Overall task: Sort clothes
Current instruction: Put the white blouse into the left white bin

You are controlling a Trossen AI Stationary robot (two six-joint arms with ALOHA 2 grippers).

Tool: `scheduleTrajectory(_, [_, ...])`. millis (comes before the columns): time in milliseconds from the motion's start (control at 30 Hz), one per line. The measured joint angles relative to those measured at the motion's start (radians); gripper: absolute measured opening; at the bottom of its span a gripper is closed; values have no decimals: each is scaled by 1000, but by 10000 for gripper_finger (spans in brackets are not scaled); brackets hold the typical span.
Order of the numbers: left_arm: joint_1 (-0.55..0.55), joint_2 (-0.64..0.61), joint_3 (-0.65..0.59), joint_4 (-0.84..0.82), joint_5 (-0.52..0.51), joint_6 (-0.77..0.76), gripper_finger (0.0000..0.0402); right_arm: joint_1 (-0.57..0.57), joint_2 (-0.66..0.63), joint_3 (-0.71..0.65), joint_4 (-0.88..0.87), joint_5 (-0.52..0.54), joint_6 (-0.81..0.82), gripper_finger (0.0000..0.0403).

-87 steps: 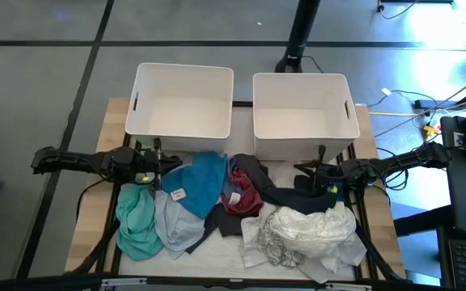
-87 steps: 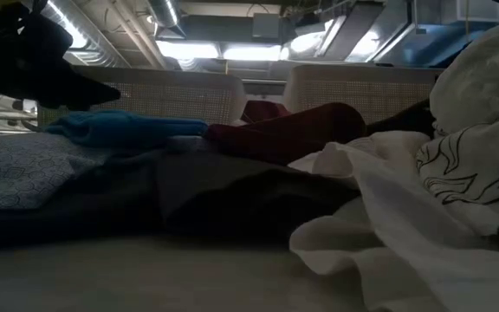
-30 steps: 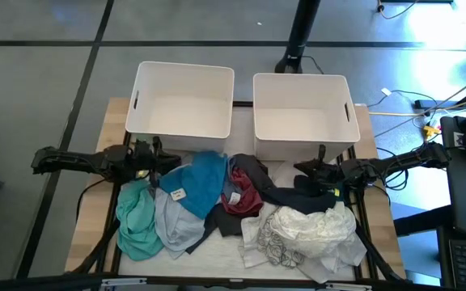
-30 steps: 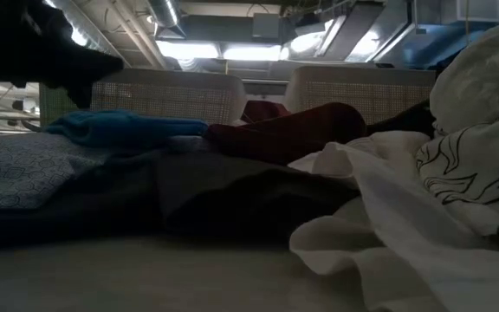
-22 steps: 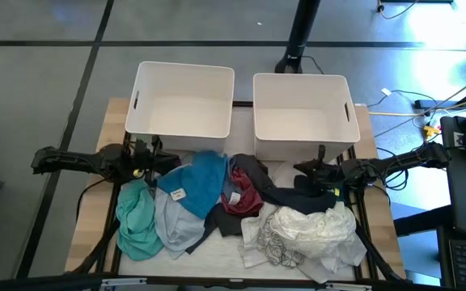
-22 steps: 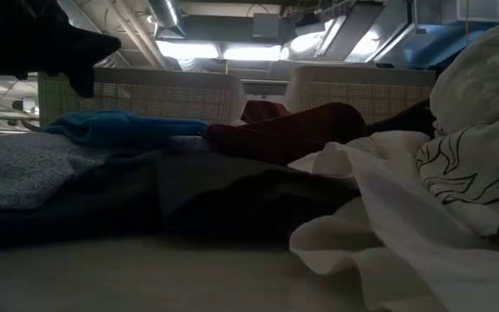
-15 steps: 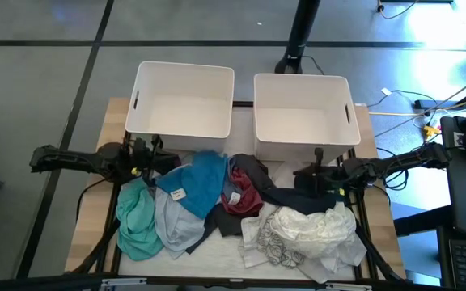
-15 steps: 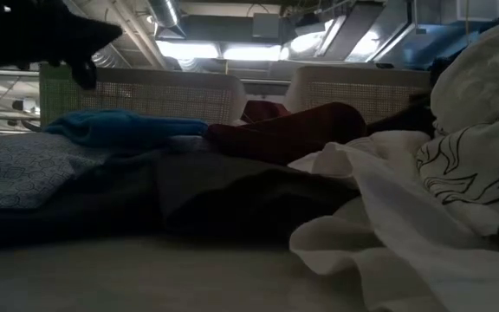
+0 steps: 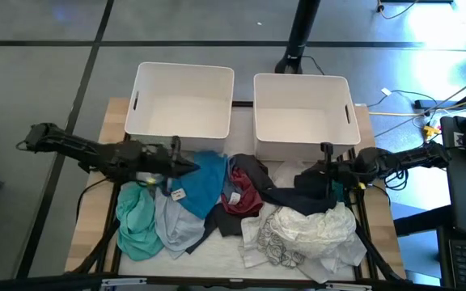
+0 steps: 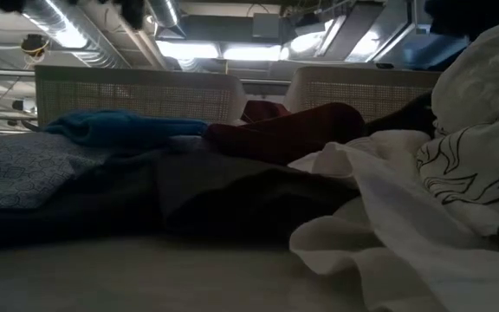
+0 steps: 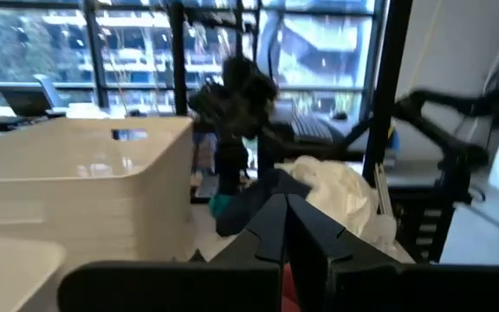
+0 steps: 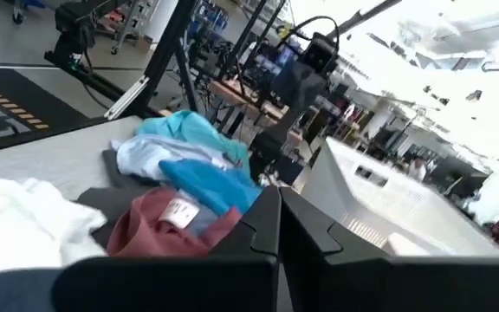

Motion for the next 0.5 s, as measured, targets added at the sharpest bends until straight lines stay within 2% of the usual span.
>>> scheduleTrajectory(133, [-19,199,145,6,0,6,1,0,0,29,31,-31,-89,8])
scheduleTrajectory(500, [-82,616,453,0,-1,-20,1,-1,0,31,135,-31,-92,8])
